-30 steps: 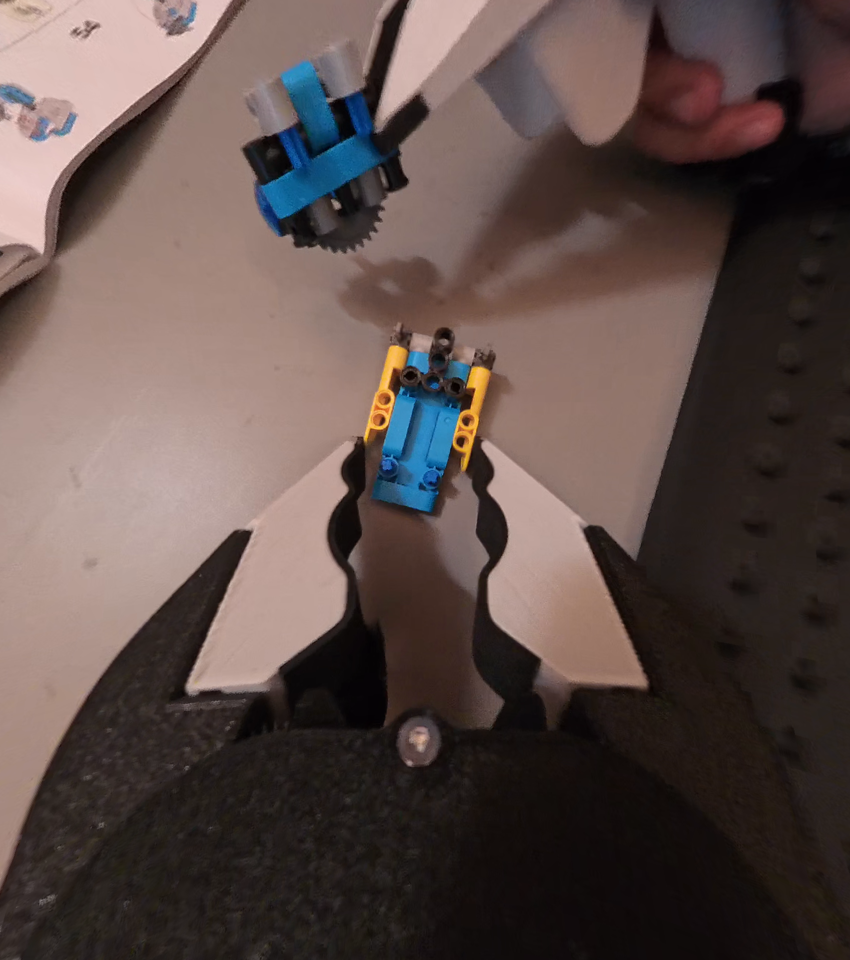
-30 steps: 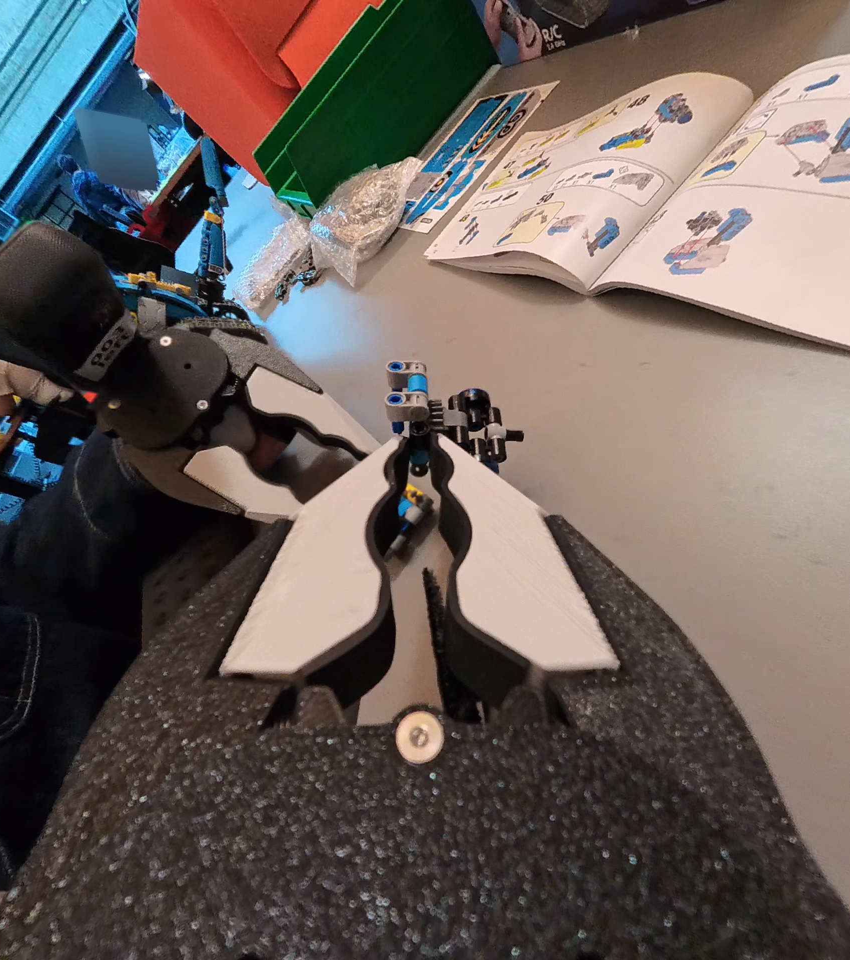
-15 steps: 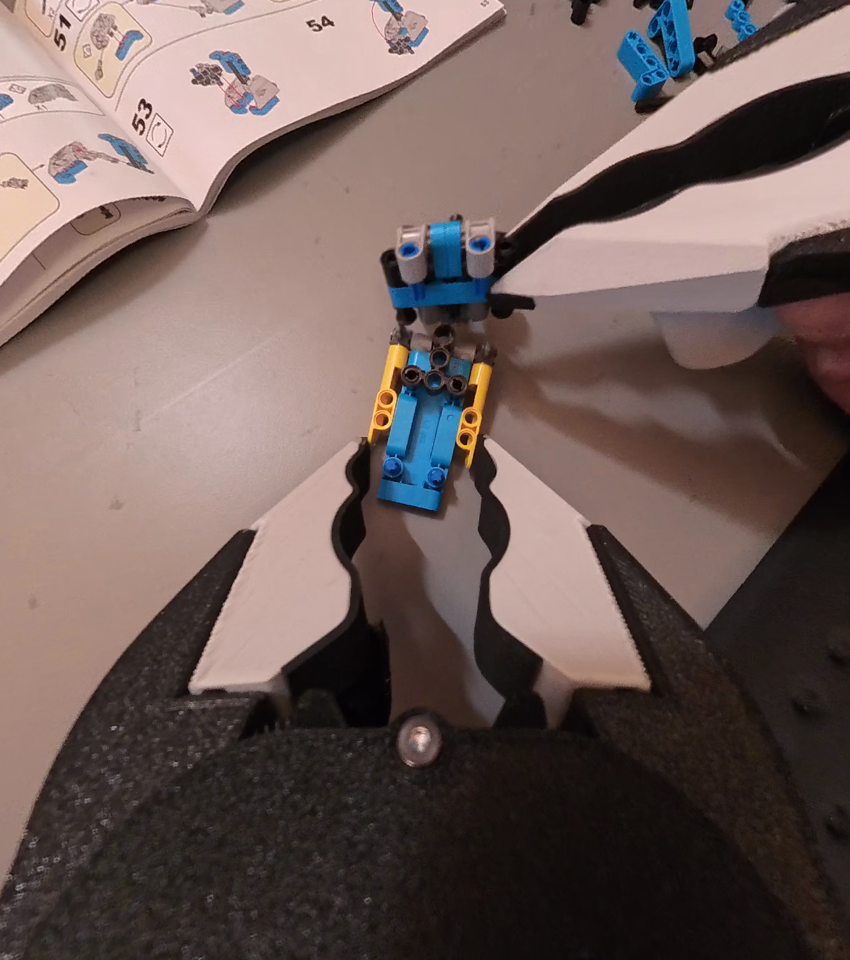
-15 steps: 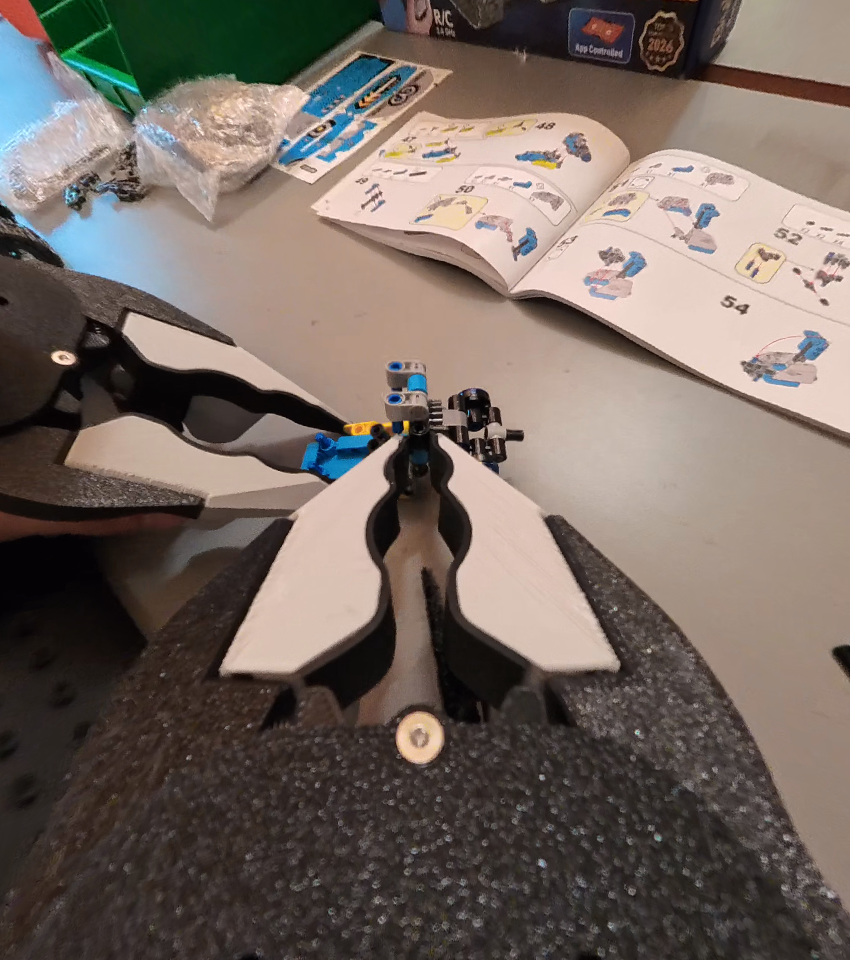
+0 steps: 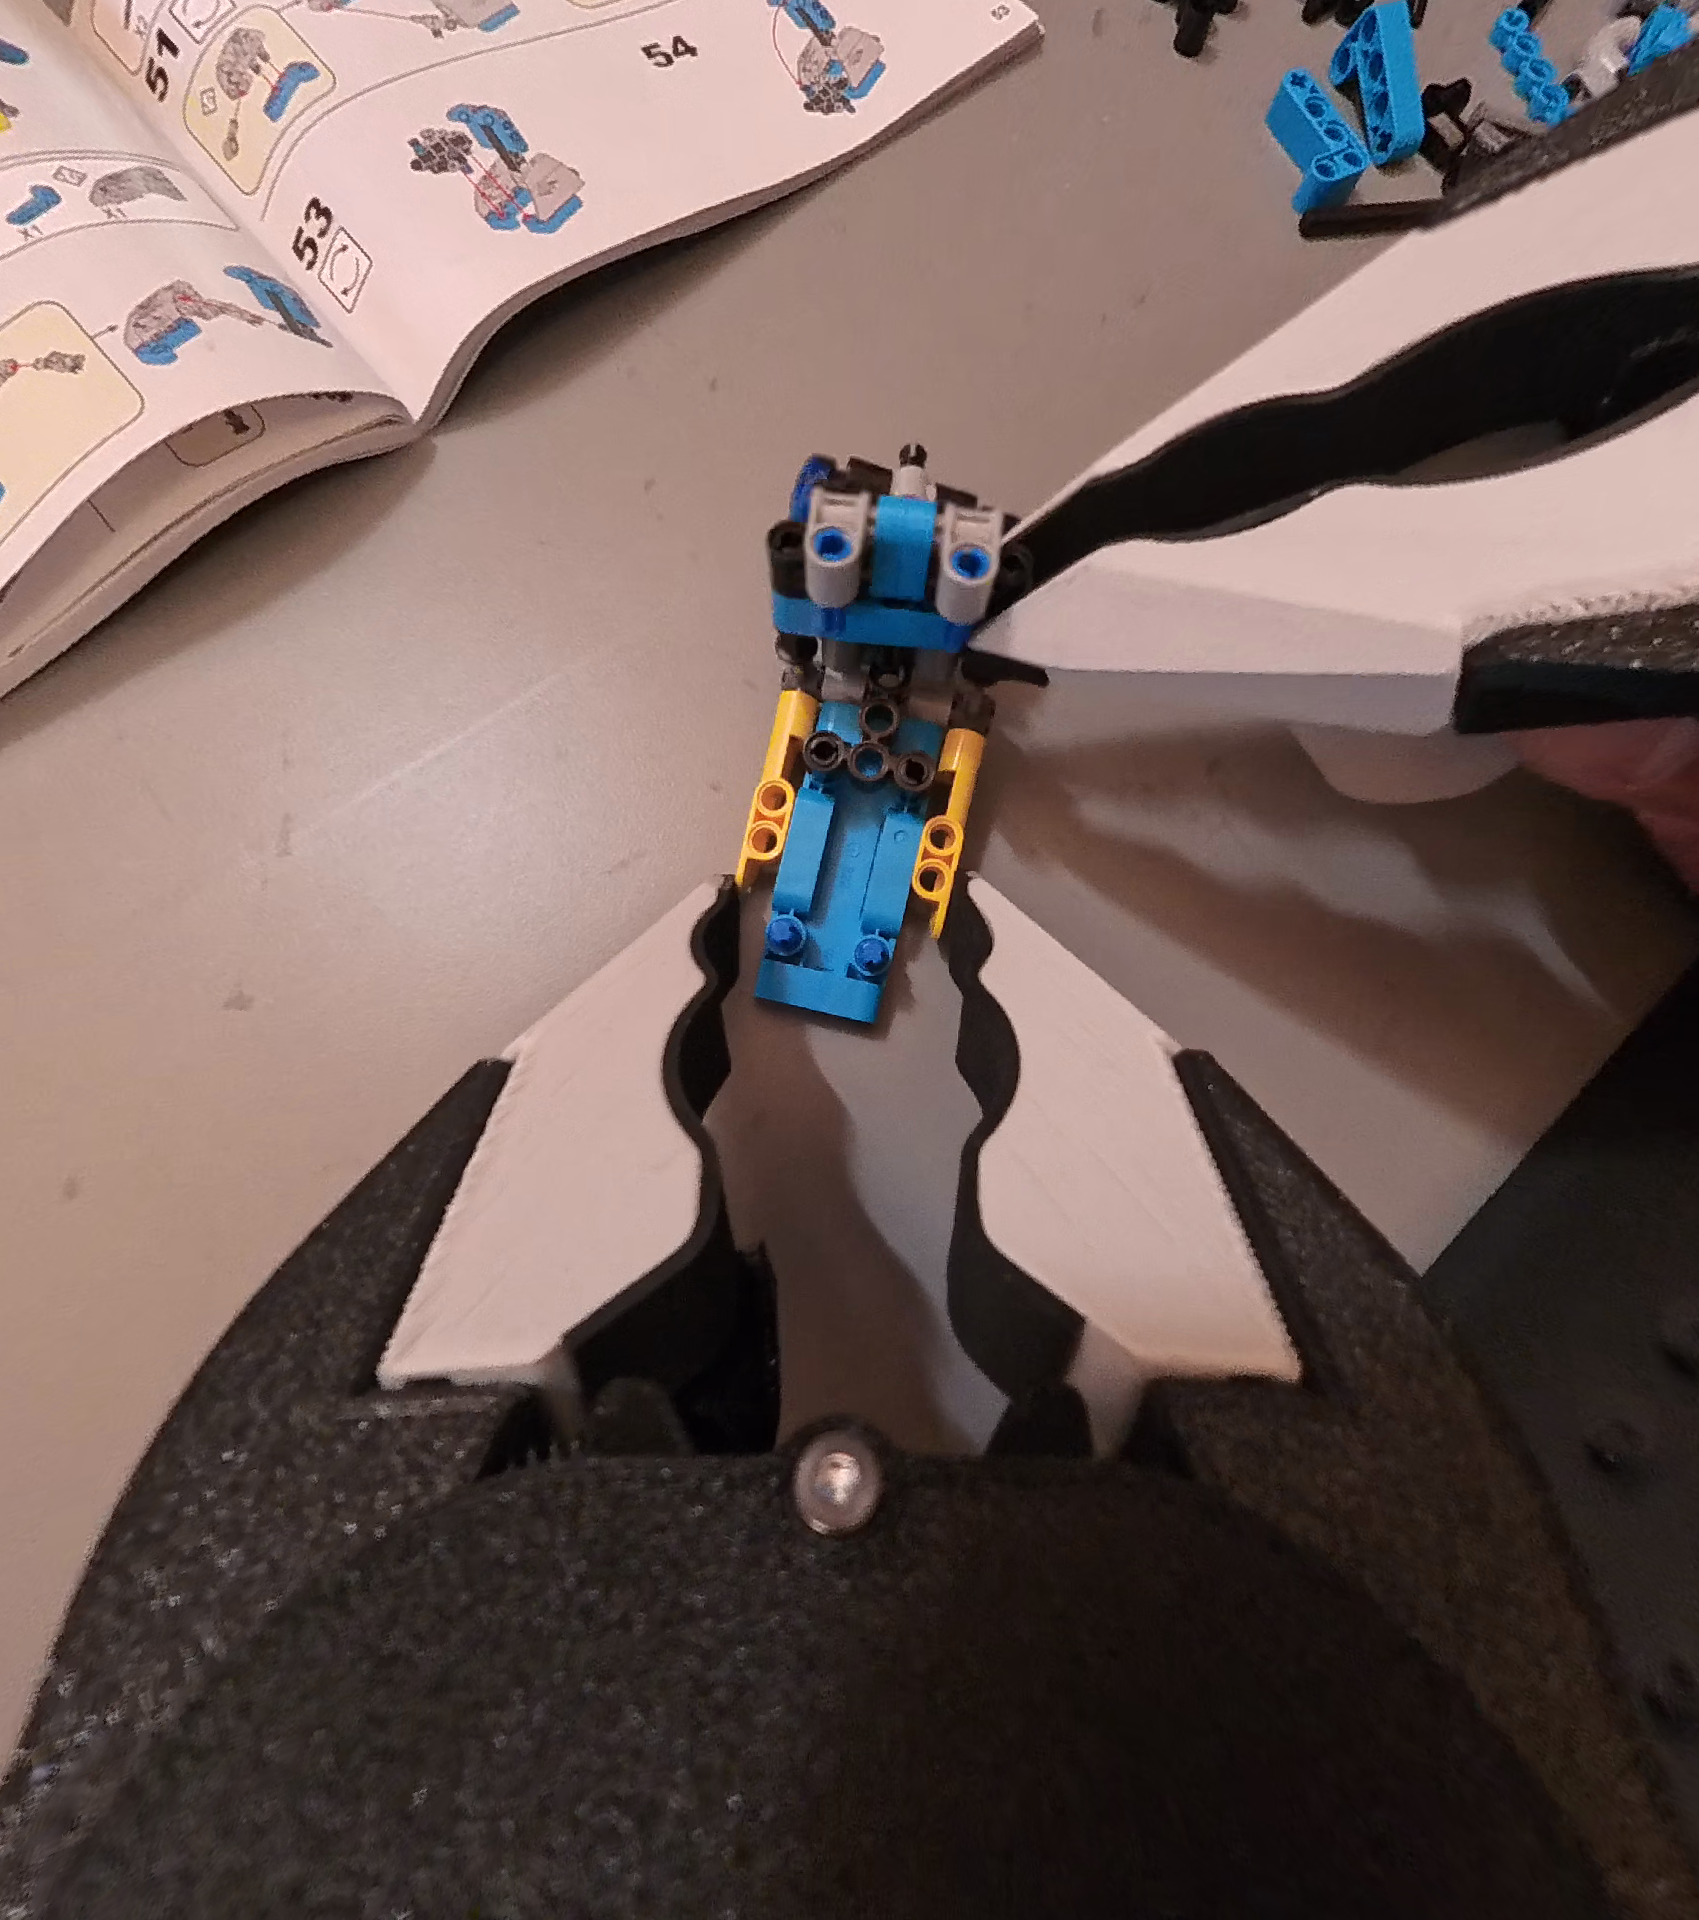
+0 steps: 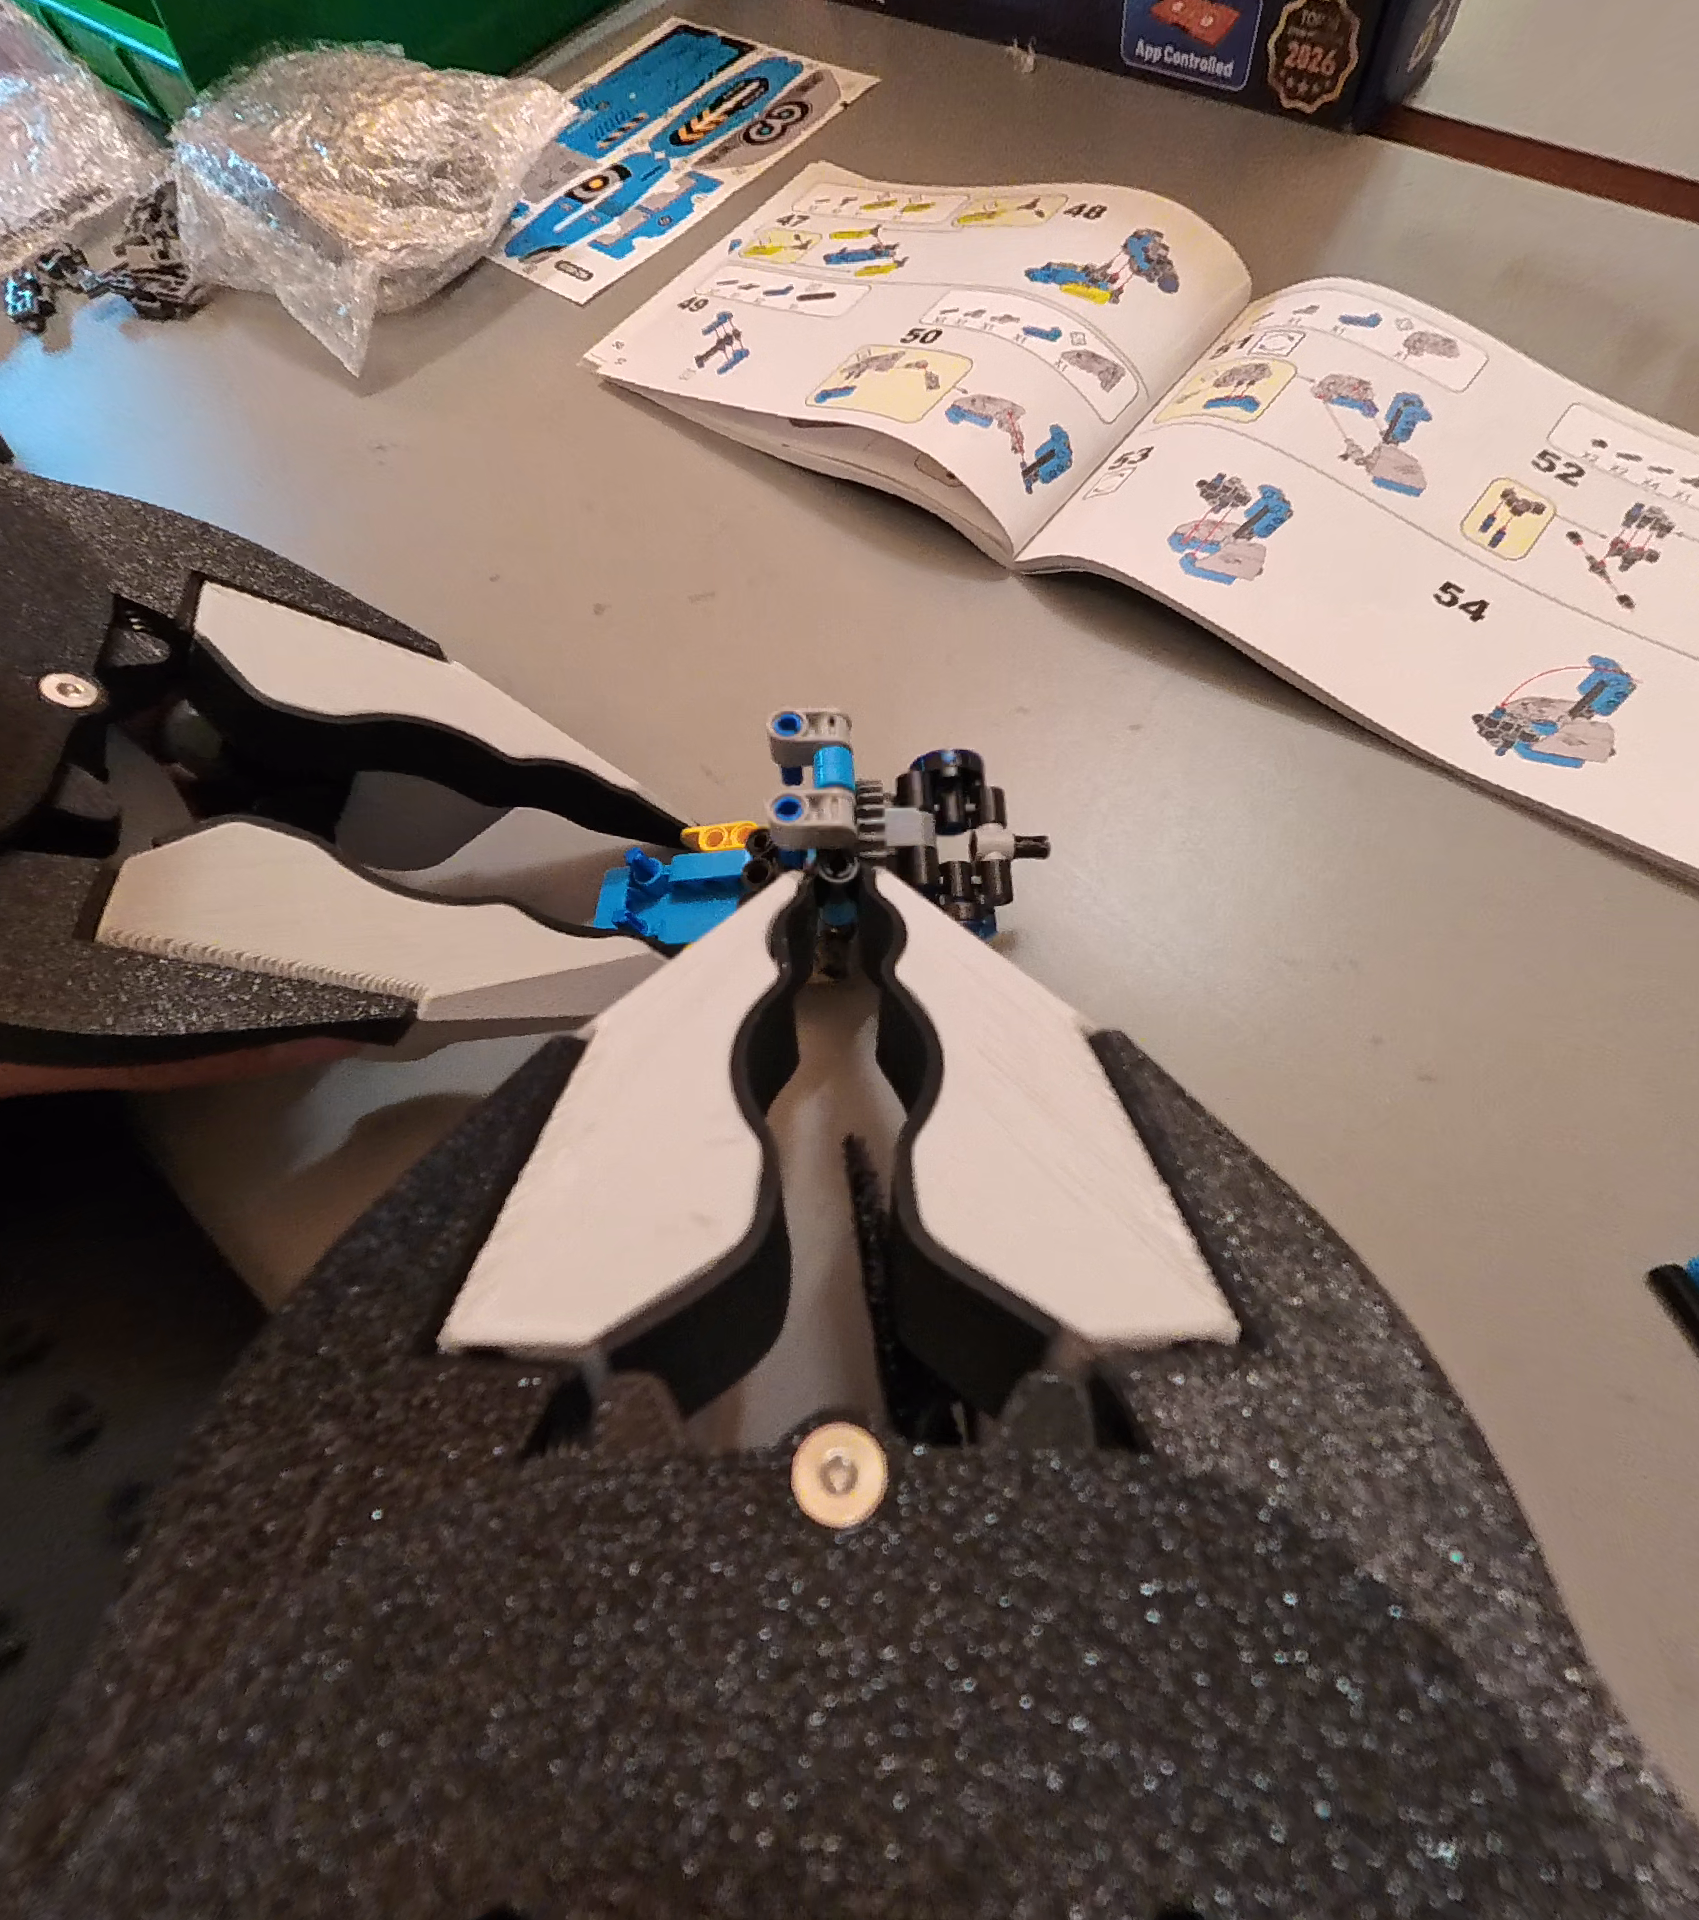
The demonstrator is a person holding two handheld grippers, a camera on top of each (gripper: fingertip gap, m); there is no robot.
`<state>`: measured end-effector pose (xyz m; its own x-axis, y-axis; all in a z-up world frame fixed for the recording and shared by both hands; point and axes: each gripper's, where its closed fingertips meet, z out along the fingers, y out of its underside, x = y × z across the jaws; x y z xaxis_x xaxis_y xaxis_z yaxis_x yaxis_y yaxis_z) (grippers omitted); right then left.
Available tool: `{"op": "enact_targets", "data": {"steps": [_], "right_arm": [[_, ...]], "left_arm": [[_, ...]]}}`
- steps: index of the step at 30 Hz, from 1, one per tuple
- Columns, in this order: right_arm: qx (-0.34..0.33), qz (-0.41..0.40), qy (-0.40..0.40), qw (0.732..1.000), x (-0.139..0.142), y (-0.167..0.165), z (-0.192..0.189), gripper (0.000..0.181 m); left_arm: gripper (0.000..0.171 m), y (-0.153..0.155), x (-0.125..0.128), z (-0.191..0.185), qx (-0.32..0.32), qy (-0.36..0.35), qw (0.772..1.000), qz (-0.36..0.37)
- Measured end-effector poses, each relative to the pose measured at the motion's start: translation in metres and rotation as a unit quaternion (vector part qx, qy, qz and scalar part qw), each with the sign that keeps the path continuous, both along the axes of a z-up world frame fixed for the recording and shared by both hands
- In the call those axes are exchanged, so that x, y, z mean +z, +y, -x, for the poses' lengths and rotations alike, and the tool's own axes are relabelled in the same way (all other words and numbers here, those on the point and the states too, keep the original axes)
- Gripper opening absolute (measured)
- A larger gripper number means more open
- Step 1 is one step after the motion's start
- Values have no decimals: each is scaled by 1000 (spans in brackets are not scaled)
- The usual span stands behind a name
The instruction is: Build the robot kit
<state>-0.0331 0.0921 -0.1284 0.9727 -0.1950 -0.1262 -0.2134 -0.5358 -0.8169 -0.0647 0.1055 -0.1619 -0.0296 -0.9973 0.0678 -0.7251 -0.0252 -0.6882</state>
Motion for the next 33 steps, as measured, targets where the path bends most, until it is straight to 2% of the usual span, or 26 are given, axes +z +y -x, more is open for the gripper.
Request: {"op": "enact_targets", "data": {"steps": [6, 15, 19, 25, 27, 30, 33], "right_arm": [[-4, 15, -31, 999, -1, -1, 1, 7], [-7, 24, -16, 1000, -4, -3, -2, 7], [-4, 18, 18, 1000, -4, -4, -4, 7], [10, 44, -26, 999, -4, -3, -4, 7], [19, 60, -20, 998, -5, -3, -6, 7], [56, 91, 13, 994, -14, 0, 0, 7], [72, 78, 25, 994, -13, 6, 2, 7]], "left_arm": [[41, 0, 0, -1, 8, -1, 1000, -13], [39, -5, 6, -1, -7, -19, 1000, 0], [39, -6, 5, -2, -10, -18, 1000, -6], [41, -7, 3, -1, -19, -16, 1000, -5], [43, -9, 9, 0, -39, -28, 999, 17], [43, -5, 36, -4, -66, -73, 989, 108], [42, 11, 39, -6, -122, -48, 981, 141]]}}
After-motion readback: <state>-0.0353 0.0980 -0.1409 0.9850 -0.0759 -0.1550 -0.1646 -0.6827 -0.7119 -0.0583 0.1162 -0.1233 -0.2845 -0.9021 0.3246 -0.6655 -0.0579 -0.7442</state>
